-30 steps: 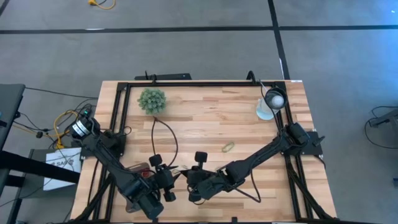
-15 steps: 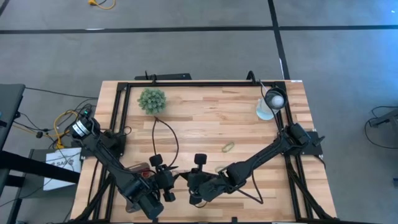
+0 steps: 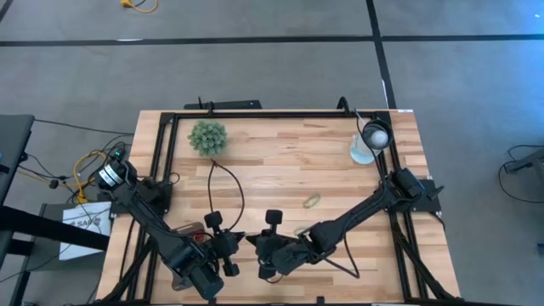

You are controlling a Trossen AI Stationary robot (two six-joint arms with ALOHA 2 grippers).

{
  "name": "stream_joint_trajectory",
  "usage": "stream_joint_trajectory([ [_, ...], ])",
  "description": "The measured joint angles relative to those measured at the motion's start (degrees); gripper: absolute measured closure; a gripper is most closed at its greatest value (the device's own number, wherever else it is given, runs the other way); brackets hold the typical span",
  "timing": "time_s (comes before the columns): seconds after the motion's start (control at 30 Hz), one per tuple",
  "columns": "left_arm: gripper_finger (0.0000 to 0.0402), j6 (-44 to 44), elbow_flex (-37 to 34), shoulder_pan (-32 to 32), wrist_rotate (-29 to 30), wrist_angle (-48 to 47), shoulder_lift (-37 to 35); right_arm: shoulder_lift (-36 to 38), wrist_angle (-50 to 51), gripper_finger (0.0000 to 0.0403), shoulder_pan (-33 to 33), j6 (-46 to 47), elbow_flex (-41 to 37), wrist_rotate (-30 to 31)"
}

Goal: Pick and place items into bin
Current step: Put the blue rubber band into the black bin

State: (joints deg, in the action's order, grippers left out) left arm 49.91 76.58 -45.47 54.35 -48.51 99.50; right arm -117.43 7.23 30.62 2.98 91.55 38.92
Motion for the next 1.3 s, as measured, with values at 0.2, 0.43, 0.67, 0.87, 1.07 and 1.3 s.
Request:
stream_joint_trajectory([
  [0.2, 0.0401, 0.16, 0.0, 0.0, -0.02, 0.0, 0.0, 0.0, 0.01, 0.0403, -0.34, 0.02, 0.0, 0.01],
  [0.43, 0.0401, 1.7, 0.0, 0.0, -2.2, 0.07, 0.0, 0.0, 4.67, 0.0403, 1.02, 5.72, 0.02, -4.73],
  [0.67, 0.0401, 2.38, 0.0, -0.17, -3.28, 0.38, 0.0, 0.0, 11.89, 0.0403, 2.87, 9.64, 0.04, -4.11],
  [0.87, 0.0401, 1.98, 0.0, -0.65, -9.3, 5.58, 0.0, 0.02, 14.97, 0.0384, 2.13, 11.04, 0.07, -5.73],
  [1.07, 0.0401, -0.81, 0.0, -2.78, -11.65, 9.05, 0.0, 0.02, 23.06, 0.0327, 0.68, 18.05, 0.0, -8.96],
  [1.3, 0.0401, 3.65, 0.0, -5.5, -19.22, 8.91, 0.0, 0.02, 23.71, 0.0284, -0.36, 20.17, -0.02, -8.87],
])
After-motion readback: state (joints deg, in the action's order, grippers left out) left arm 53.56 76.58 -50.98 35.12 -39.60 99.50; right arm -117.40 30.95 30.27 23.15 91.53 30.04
